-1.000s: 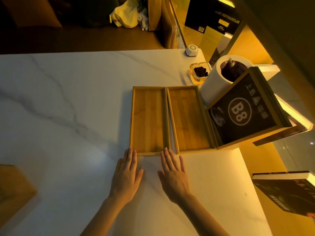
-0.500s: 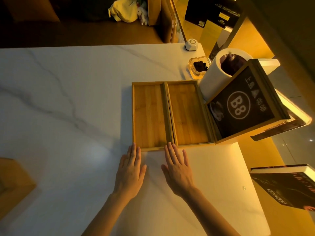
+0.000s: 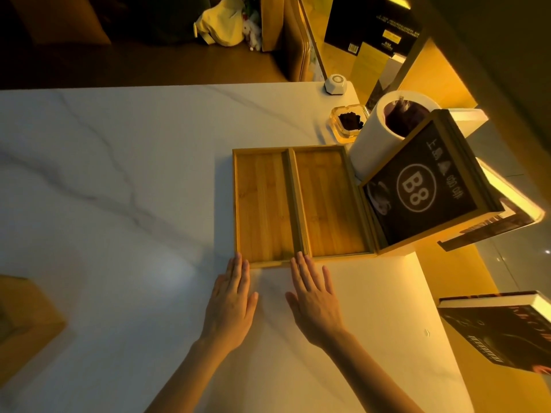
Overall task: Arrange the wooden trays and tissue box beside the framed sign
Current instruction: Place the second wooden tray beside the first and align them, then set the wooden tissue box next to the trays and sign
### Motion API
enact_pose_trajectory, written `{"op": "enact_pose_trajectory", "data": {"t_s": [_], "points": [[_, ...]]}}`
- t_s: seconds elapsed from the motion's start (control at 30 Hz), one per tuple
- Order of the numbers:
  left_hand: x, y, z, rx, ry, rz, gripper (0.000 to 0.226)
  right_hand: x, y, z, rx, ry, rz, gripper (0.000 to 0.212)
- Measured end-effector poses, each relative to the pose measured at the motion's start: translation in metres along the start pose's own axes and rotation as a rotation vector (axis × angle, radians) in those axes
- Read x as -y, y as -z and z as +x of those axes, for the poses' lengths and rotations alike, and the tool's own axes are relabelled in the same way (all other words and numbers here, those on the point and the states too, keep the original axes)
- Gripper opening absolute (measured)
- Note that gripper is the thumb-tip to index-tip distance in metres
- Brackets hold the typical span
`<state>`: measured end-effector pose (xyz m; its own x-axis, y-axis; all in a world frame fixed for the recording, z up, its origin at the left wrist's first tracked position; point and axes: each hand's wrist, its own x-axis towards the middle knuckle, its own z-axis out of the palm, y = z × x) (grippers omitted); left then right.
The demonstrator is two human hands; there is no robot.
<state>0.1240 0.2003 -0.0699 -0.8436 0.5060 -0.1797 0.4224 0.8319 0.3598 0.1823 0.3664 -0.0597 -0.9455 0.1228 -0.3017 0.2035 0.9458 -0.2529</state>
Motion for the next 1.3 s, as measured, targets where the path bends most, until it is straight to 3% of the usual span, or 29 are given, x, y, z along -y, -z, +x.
{"op": "enact_pose_trajectory", "data": {"t_s": [0.2,0.4,0.57,0.87,1.03,1.2,1.3], "points": [[0.001,0.005,0.001,0.063,0.003,-0.045,0.08,0.005,0.007,-0.001,0.002,-0.014,0.038,0.058],[0.004,0.036,0.007,0.177,0.013,-0.234,0.056,0.022,0.042,0.007,-0.012,-0.034,0.061,0.046],[0.018,0.085,0.002,0.015,-0.04,-0.217,0.037,0.048,0.088,0.021,-0.038,0.048,-0.1,0.027],[0.103,0.159,-0.063,-0.341,0.109,-0.183,0.024,0.166,0.111,0.04,-0.189,0.269,-0.049,0.029],[0.173,0.184,-0.107,-0.48,0.228,0.02,0.019,0.24,0.092,0.035,-0.193,0.375,0.035,0.029],[0.246,0.193,-0.145,-0.557,0.395,-0.03,0.021,0.3,0.049,0.026,-0.121,0.41,0.098,0.028],[0.282,0.19,-0.162,-0.504,0.447,0.048,0.035,0.33,0.015,0.017,-0.02,0.376,0.147,0.035]]}}
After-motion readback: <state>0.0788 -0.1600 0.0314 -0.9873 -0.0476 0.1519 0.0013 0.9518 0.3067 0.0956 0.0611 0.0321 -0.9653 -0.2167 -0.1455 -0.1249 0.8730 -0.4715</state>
